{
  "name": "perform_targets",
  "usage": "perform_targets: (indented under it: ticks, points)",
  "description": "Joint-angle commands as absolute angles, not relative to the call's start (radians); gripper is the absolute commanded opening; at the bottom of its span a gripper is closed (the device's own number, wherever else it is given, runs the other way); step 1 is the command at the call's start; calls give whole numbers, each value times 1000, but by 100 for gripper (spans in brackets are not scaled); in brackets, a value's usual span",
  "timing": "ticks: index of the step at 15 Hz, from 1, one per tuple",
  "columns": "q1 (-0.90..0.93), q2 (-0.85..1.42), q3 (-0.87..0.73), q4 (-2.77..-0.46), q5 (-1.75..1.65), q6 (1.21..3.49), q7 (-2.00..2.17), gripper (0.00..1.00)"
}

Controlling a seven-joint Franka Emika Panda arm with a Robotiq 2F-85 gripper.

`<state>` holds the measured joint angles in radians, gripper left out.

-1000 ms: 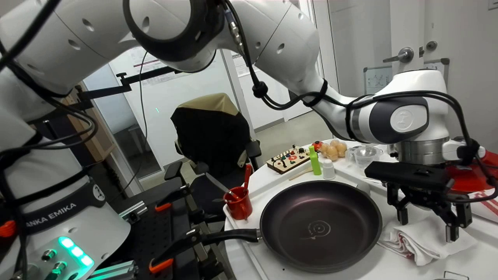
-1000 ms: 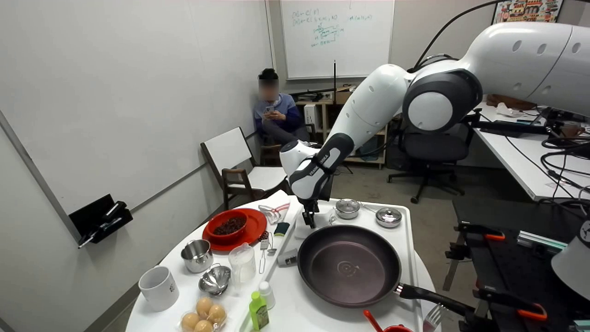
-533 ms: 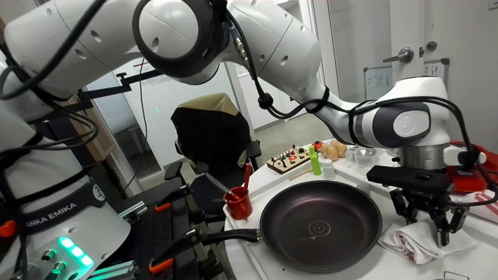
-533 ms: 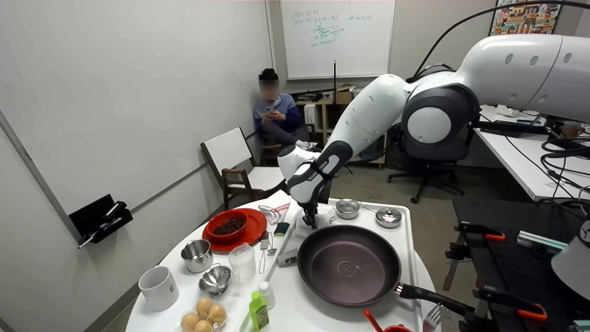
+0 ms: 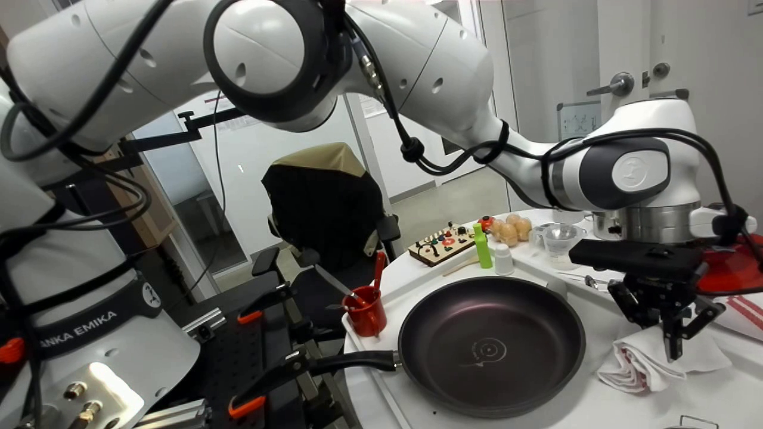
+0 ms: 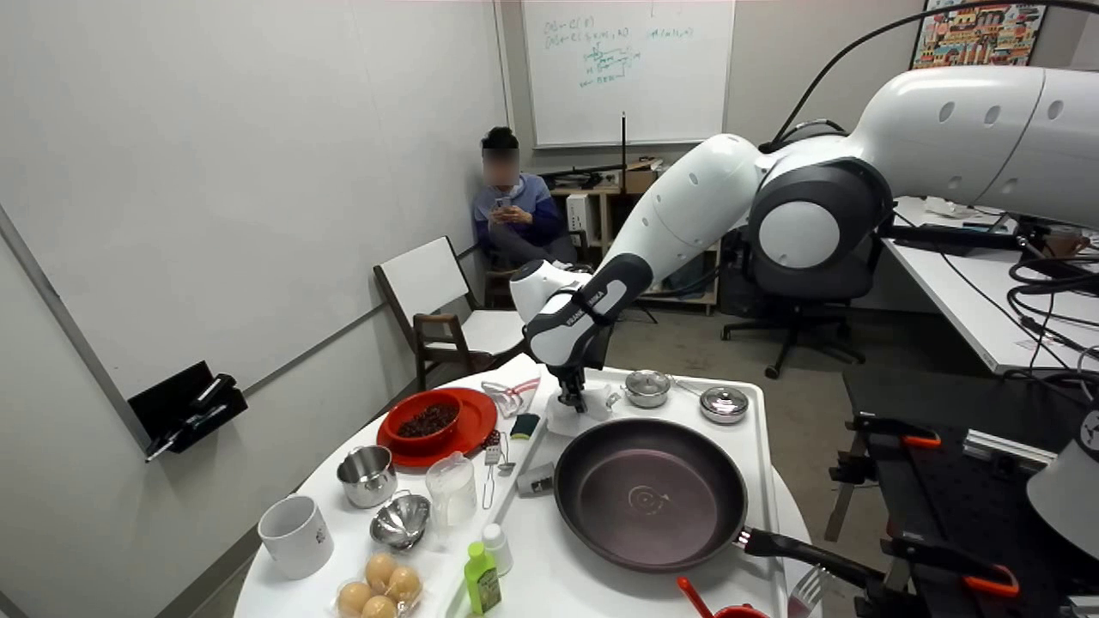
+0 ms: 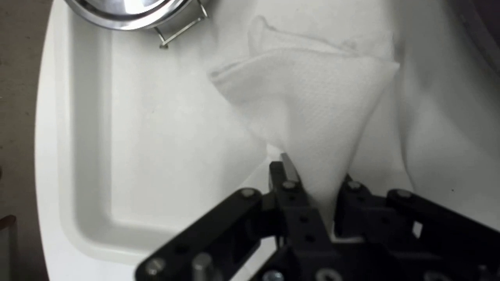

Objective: Use the tea towel on the tray to wipe the pan

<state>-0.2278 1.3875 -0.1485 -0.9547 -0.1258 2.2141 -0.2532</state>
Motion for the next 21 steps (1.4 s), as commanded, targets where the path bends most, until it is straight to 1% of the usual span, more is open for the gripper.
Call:
perform_targets:
  ticks: [1, 9, 14, 21]
  points:
    - [-245, 1336, -116, -968, -100, 2201, -279, 8]
    - [-287, 1124, -9, -1158, -67, 2253, -362, 8]
    - [-283, 978, 25, -1382, -93, 2284, -390, 7]
    - [-240, 836, 8, -1695, -157, 2389, -504, 7]
